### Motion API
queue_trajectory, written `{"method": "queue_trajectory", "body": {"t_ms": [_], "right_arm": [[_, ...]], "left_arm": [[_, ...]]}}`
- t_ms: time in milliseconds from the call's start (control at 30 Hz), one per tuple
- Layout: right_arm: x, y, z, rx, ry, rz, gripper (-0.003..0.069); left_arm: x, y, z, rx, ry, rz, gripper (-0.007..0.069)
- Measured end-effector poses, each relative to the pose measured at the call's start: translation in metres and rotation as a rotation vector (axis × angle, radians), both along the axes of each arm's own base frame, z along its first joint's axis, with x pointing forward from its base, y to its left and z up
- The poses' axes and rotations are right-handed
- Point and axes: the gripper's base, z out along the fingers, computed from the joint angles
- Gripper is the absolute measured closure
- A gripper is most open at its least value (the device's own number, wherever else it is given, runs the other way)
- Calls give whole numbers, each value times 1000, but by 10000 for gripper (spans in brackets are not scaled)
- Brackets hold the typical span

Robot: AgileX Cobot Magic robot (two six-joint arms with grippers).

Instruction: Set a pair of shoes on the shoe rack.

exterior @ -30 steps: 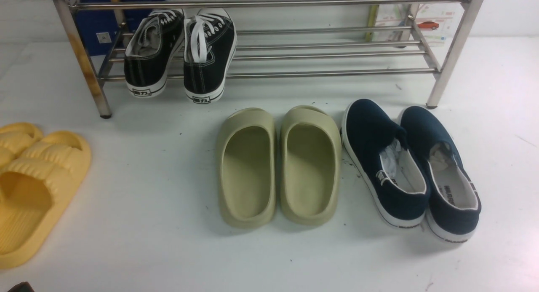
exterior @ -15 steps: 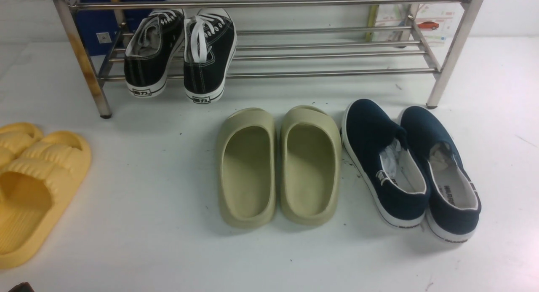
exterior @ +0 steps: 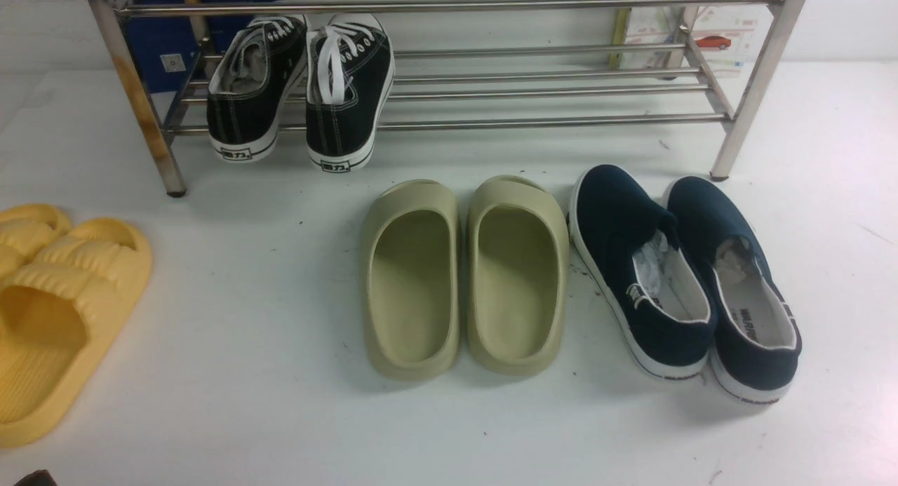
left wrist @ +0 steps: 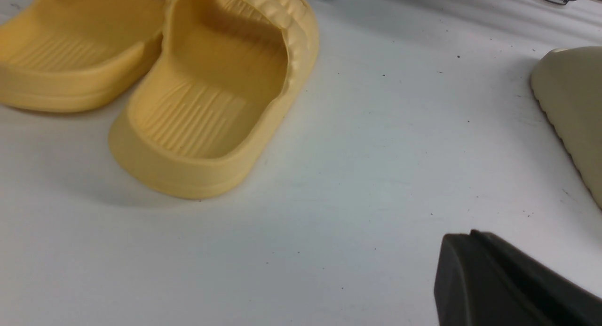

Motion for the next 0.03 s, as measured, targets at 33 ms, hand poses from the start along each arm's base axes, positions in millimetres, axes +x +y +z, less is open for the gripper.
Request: {"method": "queue_trajectory", "body": {"t_ms": [33], "right_arm": [[0,0,0,0,0,0,419]], "left_arm": [[0,0,0,0,0,0,638]]}}
